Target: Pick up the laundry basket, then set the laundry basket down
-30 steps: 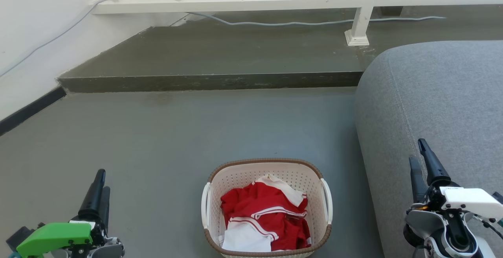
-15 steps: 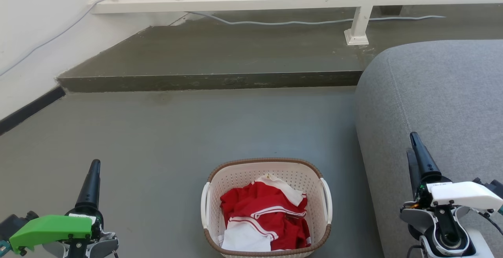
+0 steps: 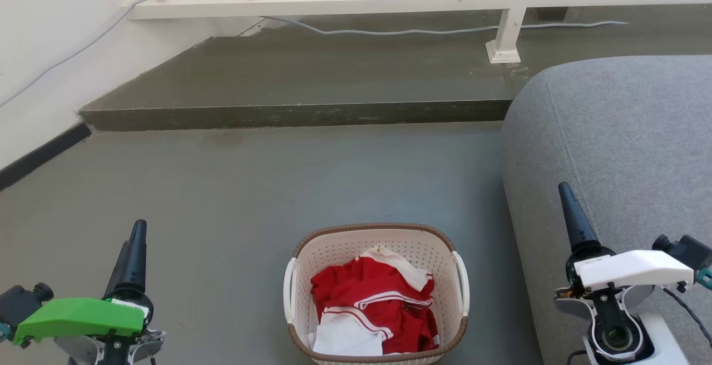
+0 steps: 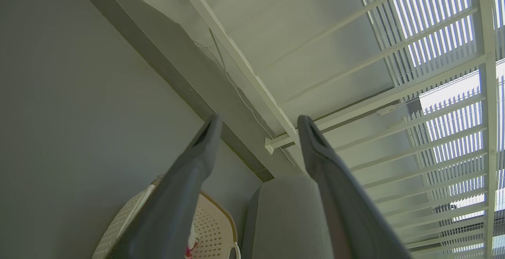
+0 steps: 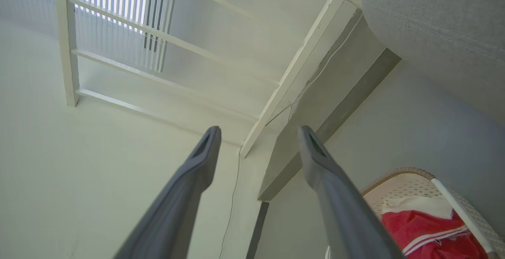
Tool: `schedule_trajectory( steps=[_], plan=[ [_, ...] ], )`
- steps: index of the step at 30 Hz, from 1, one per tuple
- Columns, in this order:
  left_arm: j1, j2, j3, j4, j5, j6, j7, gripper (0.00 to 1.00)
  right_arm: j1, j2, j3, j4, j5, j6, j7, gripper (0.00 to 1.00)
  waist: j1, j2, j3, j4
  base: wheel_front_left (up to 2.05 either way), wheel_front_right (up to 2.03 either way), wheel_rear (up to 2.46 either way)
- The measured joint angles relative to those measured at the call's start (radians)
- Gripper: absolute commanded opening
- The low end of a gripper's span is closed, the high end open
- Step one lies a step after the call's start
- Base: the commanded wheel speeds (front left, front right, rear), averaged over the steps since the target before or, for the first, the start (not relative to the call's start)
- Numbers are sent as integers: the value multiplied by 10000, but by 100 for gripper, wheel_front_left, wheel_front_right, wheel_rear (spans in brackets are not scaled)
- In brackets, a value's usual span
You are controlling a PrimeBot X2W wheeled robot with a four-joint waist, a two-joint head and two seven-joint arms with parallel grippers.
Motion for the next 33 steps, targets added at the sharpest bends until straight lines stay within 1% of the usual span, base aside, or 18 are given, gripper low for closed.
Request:
schedule_trajectory(
  steps=[1,2,7,12,13,18,22,25,27,28,33],
  plan=[
    [0,54,-73,-4,159,0,-48,100,-5,-6,48,-23,-234,-6,-48,100,0,0,0,-3,0,0,0],
    [0,100,-151,-12,282,0,-90,100,-10,-15,94,-44,-439,-94,-58,100,0,0,1,-7,0,0,0],
    [0,332,-385,-35,1127,-2,-290,100,-11,-17,320,-109,-1321,-313,-230,100,0,0,0,-27,0,0,0],
    [-1,368,-485,-117,1994,-2,-428,100,-24,-84,621,-123,-2435,-554,-403,100,0,0,-5,-44,0,0,0],
    [-1,384,-487,-184,2295,-2,-516,100,-40,-115,780,-121,-2855,-623,-485,100,0,0,-7,-50,0,0,0],
    [-1,451,-516,-284,3243,-2,-650,100,-99,-180,1149,-100,-3862,-961,-658,100,0,0,-15,-64,0,0,0],
    [-2,546,-541,-324,3975,-6,-823,100,-100,-182,1350,-82,-4462,-1064,-794,100,0,0,-19,-73,0,0,0],
    [-2,546,-593,-364,4435,-6,-924,100,-100,-184,1488,-77,-4903,-1221,-888,100,0,0,-20,-80,0,0,0],
    [-2,548,-627,-383,4652,-8,-976,100,-100,-182,1555,-77,-5156,-1239,-976,100,0,0,-21,-87,0,0,0],
    [-2,548,-656,-391,4823,-10,-1037,100,-100,-182,1584,-79,-5283,-1321,-1005,100,0,0,-21,-89,0,0,0],
    [-2,548,-754,-525,5524,-15,-1154,100,-102,-184,1766,-82,-5996,-1492,-1141,100,0,0,-19,-102,0,0,0]
  ],
)
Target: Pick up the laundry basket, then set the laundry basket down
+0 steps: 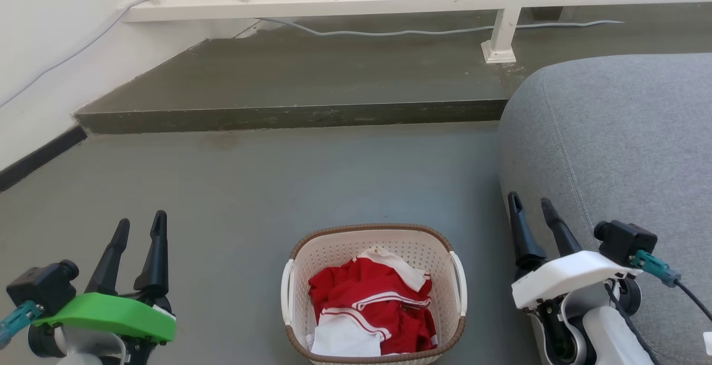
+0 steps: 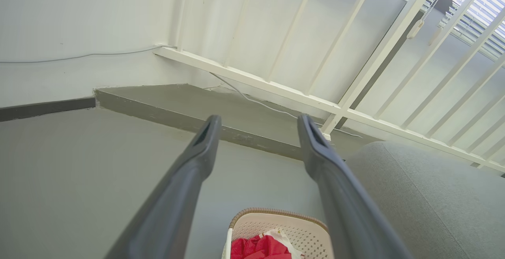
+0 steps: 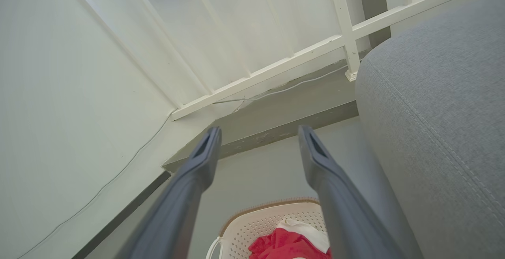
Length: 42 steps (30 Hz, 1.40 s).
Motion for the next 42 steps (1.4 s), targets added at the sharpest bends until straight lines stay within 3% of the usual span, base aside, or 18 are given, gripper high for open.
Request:
schedule_trajectory(
  steps=[25,42],
  plan=[
    [0,123,-426,-439,2832,-13,-886,100,-31,-13,886,-215,-3252,-625,-857,100,0,0,43,-39,0,0,0],
    [0,130,-420,-439,2880,-13,-895,100,-51,-13,888,-222,-3312,-696,-888,100,0,0,64,-49,0,0,0]
  ],
)
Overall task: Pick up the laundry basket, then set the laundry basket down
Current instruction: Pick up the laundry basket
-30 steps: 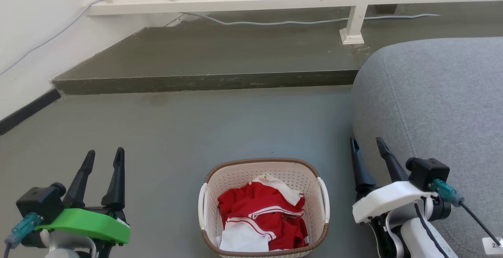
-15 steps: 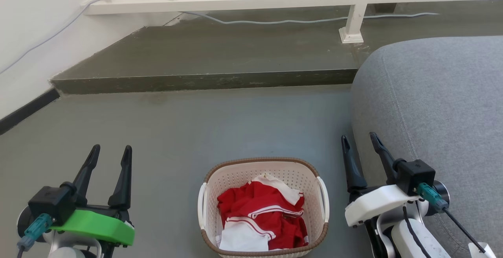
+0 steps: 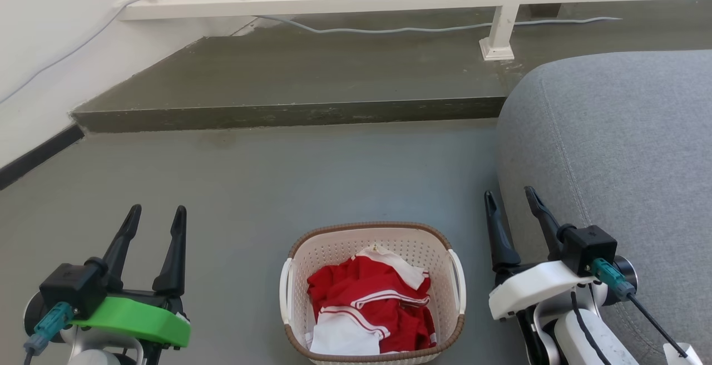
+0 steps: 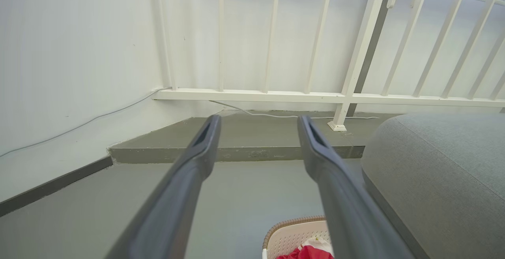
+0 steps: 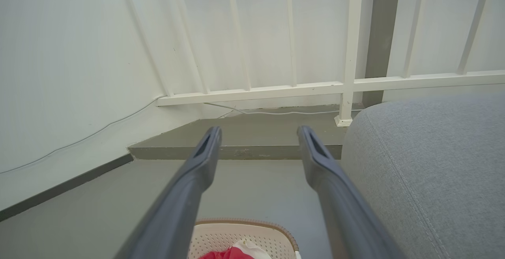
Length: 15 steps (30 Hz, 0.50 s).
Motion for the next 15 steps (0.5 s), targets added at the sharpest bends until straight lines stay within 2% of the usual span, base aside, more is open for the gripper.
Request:
schedule_trajectory(
  steps=[15],
  plan=[
    [1,29,65,-102,-2,0,0,100,0,4,-65,-48,-4,-19,0,100,0,0,265,-95,0,0,0]
  ],
)
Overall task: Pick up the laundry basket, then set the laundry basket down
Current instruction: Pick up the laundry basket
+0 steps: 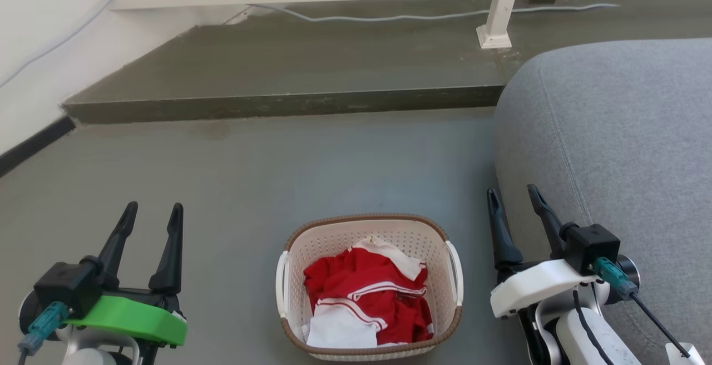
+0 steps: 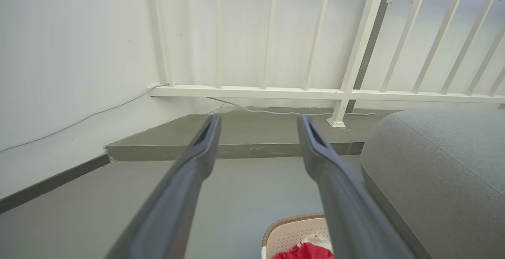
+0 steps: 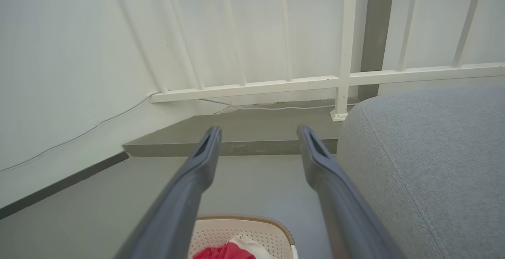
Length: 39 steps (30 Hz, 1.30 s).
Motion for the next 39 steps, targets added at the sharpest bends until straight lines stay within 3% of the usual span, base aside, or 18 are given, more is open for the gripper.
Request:
schedule_trajectory(
  steps=[26,39],
  plan=[
    [-420,1394,-451,-871,-1260,-2,-2,100,-336,4,-153,-472,88,-71,-2,100,0,0,2572,-314,0,0,0],
    [-1152,2205,-1375,-813,-2228,-33,-2,100,-989,4,-86,295,232,-71,-2,100,1,0,4156,-516,0,0,0]
  ],
)
